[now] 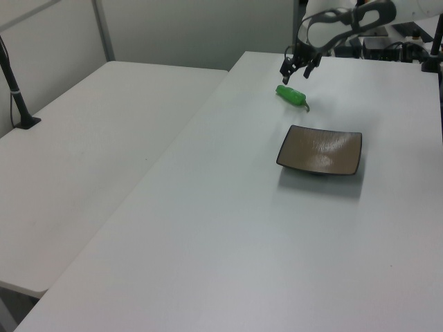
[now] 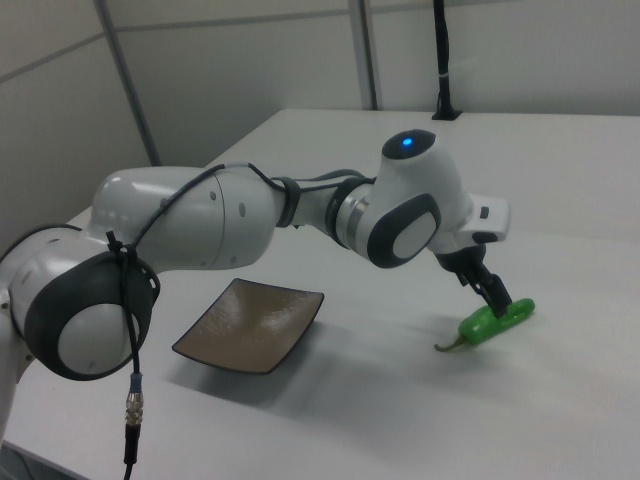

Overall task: Chili peppers are placed on a ceramic plate
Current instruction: 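Lower the gripper and close it around the green chili pepper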

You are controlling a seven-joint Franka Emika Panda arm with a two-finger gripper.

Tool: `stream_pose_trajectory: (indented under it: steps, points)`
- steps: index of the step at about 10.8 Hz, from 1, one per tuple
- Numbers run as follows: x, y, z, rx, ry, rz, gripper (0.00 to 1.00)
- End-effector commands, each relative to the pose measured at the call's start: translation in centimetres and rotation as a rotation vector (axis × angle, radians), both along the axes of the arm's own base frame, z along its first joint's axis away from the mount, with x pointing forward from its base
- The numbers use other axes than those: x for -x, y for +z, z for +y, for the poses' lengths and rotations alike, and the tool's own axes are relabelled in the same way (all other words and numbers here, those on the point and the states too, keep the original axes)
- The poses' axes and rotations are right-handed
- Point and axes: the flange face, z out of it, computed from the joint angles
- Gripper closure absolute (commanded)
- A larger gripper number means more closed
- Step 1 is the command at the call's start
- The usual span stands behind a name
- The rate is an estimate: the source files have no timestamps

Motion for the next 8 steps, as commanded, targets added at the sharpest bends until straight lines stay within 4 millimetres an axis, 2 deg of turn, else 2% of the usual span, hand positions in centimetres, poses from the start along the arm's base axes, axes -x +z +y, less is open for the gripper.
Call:
stream_pose_trajectory:
  steps: [1, 6, 7, 8]
  points:
    - [-0.6, -2.5, -1.0, 0.047, -0.012, -0.023, 0.0]
    - [-1.0, -5.4, -1.1, 0.064, -0.005, -0.046, 0.0]
    - [-1.0, -5.5, -1.1, 0.064, -0.005, -0.046, 0.07]
    - [-1.1, -5.5, -0.9, 0.066, 0.0, -0.045, 0.22]
